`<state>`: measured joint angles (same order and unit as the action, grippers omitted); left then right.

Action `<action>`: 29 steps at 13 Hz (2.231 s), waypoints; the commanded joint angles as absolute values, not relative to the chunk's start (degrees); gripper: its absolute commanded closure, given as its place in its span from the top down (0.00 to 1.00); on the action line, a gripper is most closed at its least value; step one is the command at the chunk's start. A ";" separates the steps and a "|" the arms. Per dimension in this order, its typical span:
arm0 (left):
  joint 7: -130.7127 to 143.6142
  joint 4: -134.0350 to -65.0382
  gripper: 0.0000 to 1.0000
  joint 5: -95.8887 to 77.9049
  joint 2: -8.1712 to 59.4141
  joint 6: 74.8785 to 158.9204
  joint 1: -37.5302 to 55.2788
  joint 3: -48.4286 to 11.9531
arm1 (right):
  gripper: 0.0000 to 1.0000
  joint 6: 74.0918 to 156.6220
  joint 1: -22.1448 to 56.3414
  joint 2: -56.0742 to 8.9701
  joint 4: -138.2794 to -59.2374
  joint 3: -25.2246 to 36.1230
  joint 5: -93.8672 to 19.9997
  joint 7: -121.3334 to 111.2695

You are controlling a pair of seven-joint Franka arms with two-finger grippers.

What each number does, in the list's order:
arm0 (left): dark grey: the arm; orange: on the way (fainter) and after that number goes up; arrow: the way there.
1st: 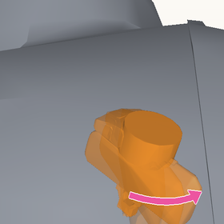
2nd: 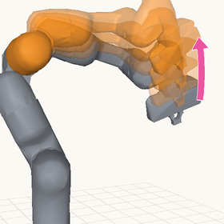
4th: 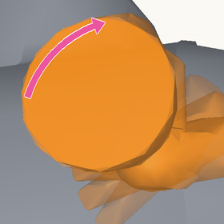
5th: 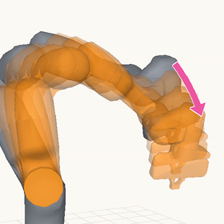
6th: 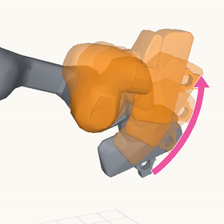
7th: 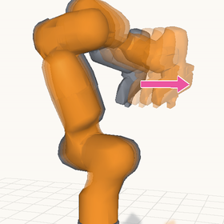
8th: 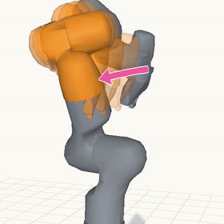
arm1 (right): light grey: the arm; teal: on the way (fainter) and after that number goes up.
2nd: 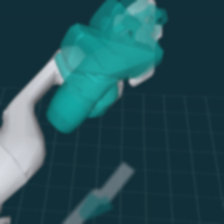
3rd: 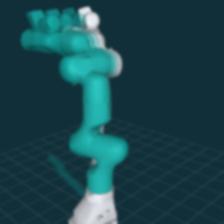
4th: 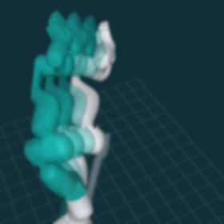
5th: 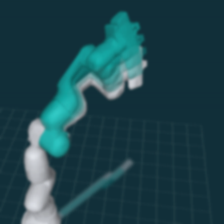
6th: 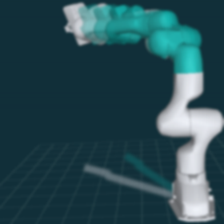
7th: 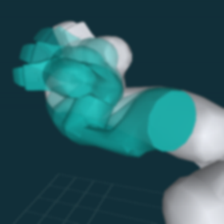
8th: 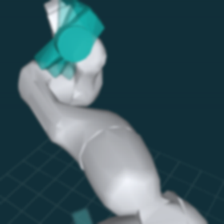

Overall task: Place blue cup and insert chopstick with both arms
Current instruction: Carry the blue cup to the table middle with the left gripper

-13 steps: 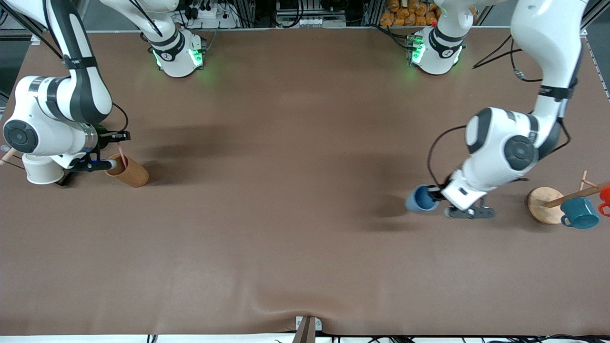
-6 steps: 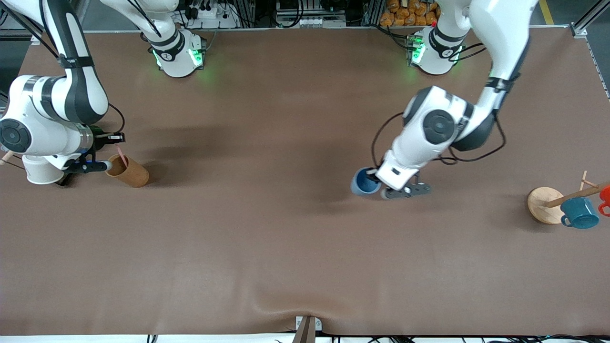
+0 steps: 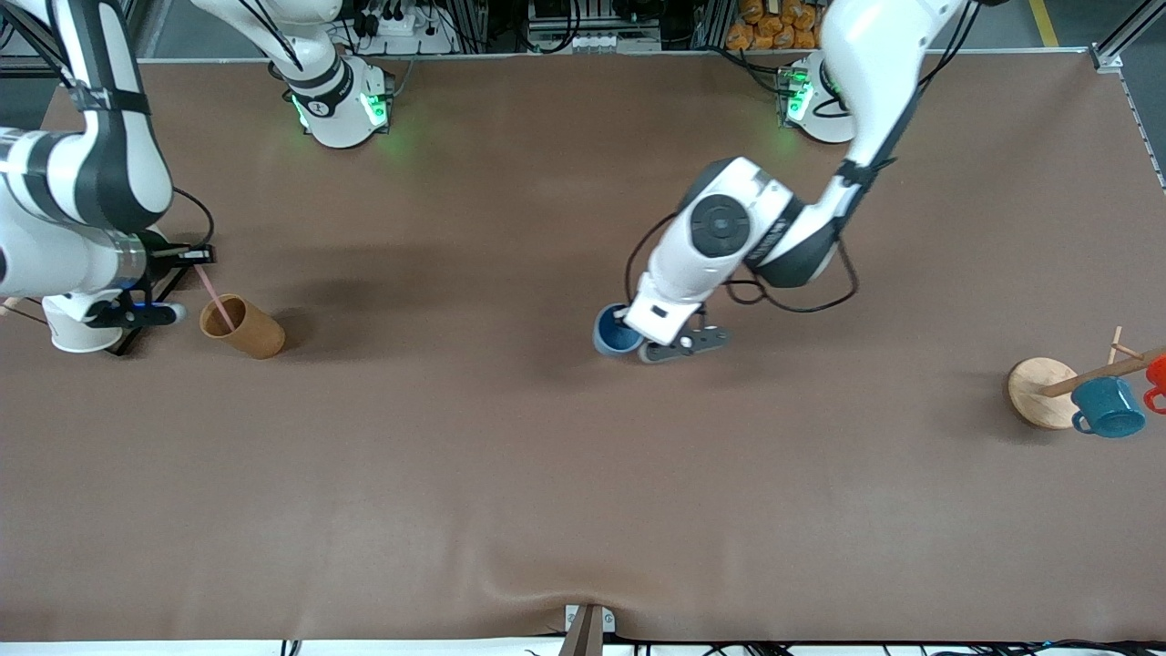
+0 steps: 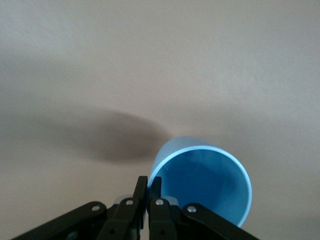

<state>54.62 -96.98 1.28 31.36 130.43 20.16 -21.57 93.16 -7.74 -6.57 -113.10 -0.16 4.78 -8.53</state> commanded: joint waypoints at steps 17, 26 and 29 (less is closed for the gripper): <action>59.50 -91.32 1.00 6.95 27.79 126.23 26.81 -15.12 | 0.00 81.81 7.20 -8.87 -92.81 -1.05 12.57 -27.32; 54.94 -91.14 1.00 7.56 14.60 111.02 9.60 -15.29 | 0.00 83.49 29.23 -16.07 -85.01 -0.97 14.94 -29.27; 46.78 -88.96 1.00 6.59 12.57 108.99 6.95 -15.38 | 0.00 83.58 38.20 -20.47 -80.08 -0.97 19.14 -25.07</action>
